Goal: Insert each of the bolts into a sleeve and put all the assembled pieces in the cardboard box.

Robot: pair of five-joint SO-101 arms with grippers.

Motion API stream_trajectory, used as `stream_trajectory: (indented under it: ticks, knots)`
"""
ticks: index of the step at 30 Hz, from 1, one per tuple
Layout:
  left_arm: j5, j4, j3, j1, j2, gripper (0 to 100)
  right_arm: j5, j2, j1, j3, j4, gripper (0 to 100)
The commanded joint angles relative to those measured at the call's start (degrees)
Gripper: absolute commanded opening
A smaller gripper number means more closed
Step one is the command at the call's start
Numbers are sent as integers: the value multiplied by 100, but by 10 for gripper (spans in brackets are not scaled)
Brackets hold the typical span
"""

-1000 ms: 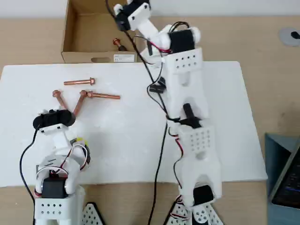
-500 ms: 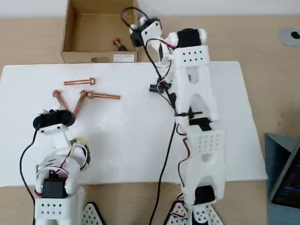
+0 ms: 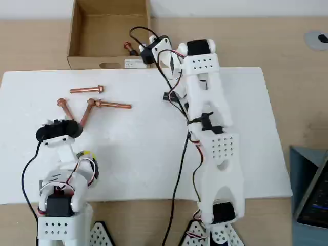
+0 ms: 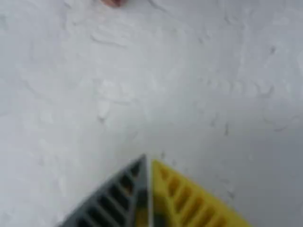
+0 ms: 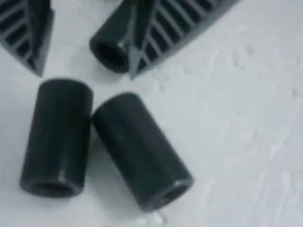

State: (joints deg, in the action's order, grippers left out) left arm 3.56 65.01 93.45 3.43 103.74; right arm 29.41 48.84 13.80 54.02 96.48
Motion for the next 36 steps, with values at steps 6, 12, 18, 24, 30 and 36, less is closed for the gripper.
stream_trajectory:
  ticks: [6, 12, 18, 24, 30, 36]
  knots:
    - [0, -70, -35, 62, 48, 2, 264, 110, -57, 22, -422, 141]
    - [0, -70, -35, 62, 48, 2, 334, 338, -57, 22, -571, 141]
    - [0, -70, -35, 62, 48, 2, 334, 567, -57, 22, -765, 141]
    - [0, -70, -35, 62, 48, 2, 334, 910, -57, 242, -791, 139]
    - [0, -70, -35, 62, 48, 2, 334, 1235, -57, 778, -536, 67]
    - [0, -70, -35, 62, 48, 2, 448, 1367, -48, 1323, -35, 10]
